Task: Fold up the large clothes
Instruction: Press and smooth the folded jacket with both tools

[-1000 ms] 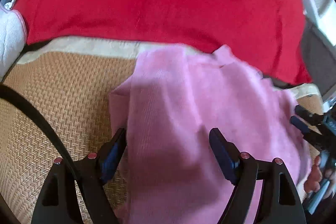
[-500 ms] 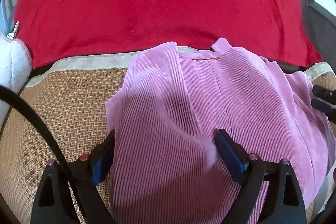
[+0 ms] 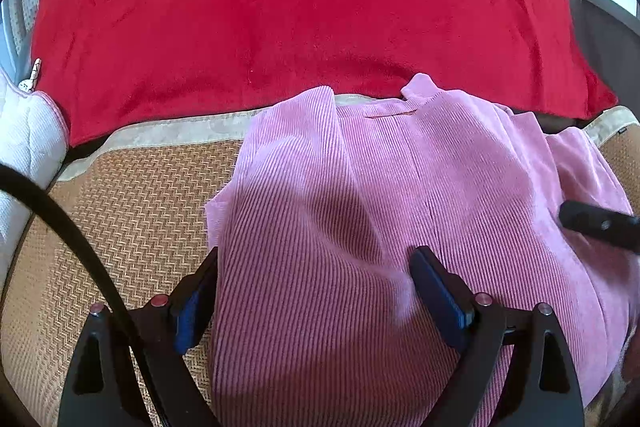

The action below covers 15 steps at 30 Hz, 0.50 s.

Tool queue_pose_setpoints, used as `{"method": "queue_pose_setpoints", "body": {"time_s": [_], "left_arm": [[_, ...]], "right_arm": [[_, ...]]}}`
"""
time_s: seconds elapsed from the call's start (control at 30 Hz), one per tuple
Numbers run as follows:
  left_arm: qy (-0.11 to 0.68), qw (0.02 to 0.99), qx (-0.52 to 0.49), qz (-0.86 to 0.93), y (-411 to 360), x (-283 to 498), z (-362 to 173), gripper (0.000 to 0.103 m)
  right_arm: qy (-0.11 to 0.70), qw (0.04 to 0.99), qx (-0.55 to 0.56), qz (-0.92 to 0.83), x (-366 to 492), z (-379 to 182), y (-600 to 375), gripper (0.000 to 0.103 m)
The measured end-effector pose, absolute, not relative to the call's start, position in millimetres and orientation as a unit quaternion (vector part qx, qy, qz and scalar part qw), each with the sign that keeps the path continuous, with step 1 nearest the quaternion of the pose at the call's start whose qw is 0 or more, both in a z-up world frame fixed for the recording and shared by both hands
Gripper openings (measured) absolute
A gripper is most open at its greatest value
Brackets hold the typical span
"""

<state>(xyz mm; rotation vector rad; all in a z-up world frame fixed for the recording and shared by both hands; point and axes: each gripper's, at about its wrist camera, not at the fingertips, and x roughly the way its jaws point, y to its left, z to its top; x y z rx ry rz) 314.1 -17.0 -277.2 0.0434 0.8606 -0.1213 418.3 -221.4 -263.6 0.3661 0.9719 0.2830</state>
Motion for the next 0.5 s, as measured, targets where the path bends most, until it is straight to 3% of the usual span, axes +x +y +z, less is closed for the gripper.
{"method": "queue_pose_setpoints", "body": {"time_s": [0.33, 0.5], "left_arm": [[0.439, 0.897, 0.035, -0.046, -23, 315, -261, 0.091], [0.417, 0.908, 0.03, -0.009, -4, 300, -241, 0.091]], "right_arm": [[0.444, 0.875, 0.185, 0.06, 400, -236, -278, 0.058], [0.469, 0.857, 0.212, 0.015, 403, -253, -313, 0.058]]}}
